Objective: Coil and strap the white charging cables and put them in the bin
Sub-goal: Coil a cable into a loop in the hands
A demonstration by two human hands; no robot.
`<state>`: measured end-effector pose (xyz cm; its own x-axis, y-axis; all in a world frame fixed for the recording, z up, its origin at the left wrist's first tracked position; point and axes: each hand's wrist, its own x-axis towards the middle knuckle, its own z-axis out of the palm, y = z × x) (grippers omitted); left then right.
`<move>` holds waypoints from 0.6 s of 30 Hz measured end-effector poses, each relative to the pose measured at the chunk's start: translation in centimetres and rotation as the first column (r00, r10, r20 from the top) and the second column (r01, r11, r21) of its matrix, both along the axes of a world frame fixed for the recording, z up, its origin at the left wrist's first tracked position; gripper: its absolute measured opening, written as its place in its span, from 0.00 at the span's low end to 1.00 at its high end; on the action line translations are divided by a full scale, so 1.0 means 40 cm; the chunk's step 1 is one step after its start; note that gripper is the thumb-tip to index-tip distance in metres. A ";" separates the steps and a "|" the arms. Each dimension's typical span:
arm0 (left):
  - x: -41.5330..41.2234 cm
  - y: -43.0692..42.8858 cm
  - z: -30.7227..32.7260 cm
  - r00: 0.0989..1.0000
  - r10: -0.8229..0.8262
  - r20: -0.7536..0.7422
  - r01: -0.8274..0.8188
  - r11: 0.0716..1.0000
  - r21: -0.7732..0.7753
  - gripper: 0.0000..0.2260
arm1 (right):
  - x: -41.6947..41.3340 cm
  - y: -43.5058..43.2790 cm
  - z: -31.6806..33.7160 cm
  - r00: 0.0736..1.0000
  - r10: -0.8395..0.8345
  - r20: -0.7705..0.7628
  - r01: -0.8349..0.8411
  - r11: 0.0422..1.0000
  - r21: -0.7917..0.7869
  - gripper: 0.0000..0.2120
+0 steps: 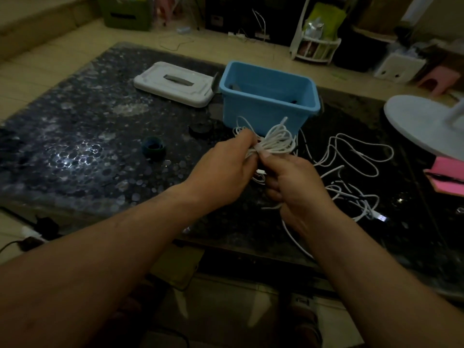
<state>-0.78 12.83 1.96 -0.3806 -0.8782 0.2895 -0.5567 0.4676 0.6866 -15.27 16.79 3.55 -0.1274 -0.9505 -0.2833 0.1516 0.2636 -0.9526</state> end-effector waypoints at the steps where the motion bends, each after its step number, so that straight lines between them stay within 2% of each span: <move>1: 0.001 -0.003 0.002 1.000 0.013 -0.024 -0.012 1.000 0.026 0.01 | -0.001 0.001 -0.002 0.999 0.014 -0.050 -0.015 1.000 -0.010 0.08; 4: 0.000 -0.008 0.025 0.990 0.043 -0.134 -0.020 0.986 0.164 0.03 | -0.010 0.002 0.003 0.991 -0.002 -0.137 -0.004 0.999 -0.043 0.08; 6: -0.004 -0.004 0.039 0.946 0.068 -0.317 0.055 0.931 0.362 0.06 | -0.014 -0.002 0.007 0.991 -0.022 -0.135 0.014 0.998 -0.058 0.07; 9: -0.008 0.011 0.051 0.831 0.152 -0.535 0.203 0.813 0.546 0.08 | -0.009 -0.006 0.010 1.000 -0.013 0.023 0.014 1.000 -0.028 0.06; 11: -0.005 0.017 0.057 0.780 0.177 -0.600 0.285 0.753 0.593 0.04 | -0.004 -0.007 0.008 0.995 -0.003 0.102 0.004 1.000 -0.009 0.07; 13: 0.000 0.015 0.061 0.759 0.195 -0.621 0.328 0.709 0.624 0.02 | -0.003 -0.007 0.005 0.995 -0.002 0.104 0.003 1.000 -0.016 0.07; 18: 0.006 0.010 0.065 0.749 0.172 -0.640 0.340 0.729 0.594 0.09 | -0.001 -0.010 0.003 0.998 -0.045 0.050 0.049 0.995 -0.082 0.10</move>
